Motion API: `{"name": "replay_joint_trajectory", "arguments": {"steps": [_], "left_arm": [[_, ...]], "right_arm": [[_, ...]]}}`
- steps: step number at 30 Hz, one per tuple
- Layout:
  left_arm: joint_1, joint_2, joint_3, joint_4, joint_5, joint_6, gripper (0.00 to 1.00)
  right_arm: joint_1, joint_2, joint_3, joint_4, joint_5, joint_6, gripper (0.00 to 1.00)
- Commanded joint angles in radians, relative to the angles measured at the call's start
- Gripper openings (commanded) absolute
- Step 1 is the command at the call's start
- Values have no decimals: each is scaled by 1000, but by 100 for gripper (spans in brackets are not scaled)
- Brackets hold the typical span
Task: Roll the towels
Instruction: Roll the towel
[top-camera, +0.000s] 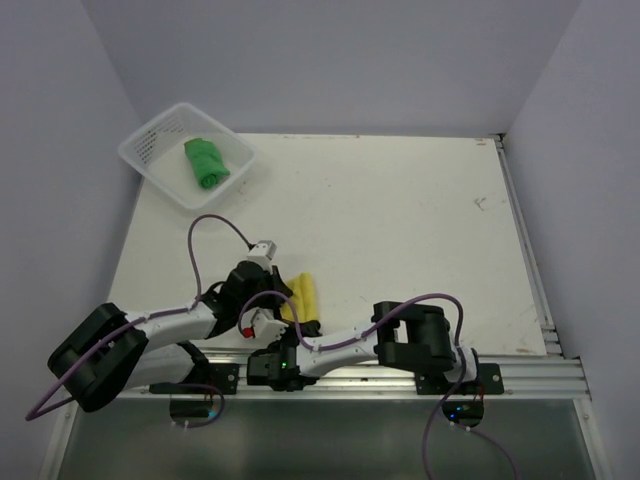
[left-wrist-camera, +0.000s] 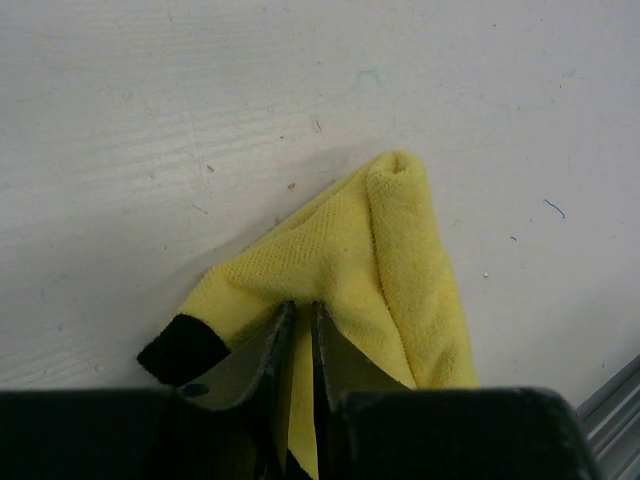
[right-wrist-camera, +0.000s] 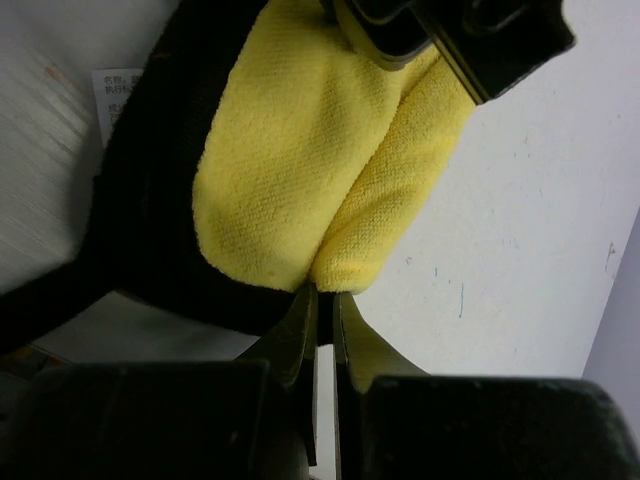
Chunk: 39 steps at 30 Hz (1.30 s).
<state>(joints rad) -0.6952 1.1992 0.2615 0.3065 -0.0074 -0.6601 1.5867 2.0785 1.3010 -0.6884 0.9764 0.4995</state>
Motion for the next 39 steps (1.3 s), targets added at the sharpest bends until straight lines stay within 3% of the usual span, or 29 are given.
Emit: {"name": "replay_joint_trajectory", "arguments": {"steps": [1, 22, 34, 39], "left_arm": [[0, -24, 25, 6, 3, 28, 18], [11, -121, 53, 127, 93, 14, 40], [14, 25, 18, 402, 286, -76, 43], [14, 100, 2, 408, 303, -72, 43]], "right_arm": [[-10, 72, 17, 63, -191, 2, 0], [-50, 58, -22, 113, -266, -16, 0], [-54, 66, -17, 110, -269, -15, 0], [-59, 55, -28, 116, -272, -10, 0]]}}
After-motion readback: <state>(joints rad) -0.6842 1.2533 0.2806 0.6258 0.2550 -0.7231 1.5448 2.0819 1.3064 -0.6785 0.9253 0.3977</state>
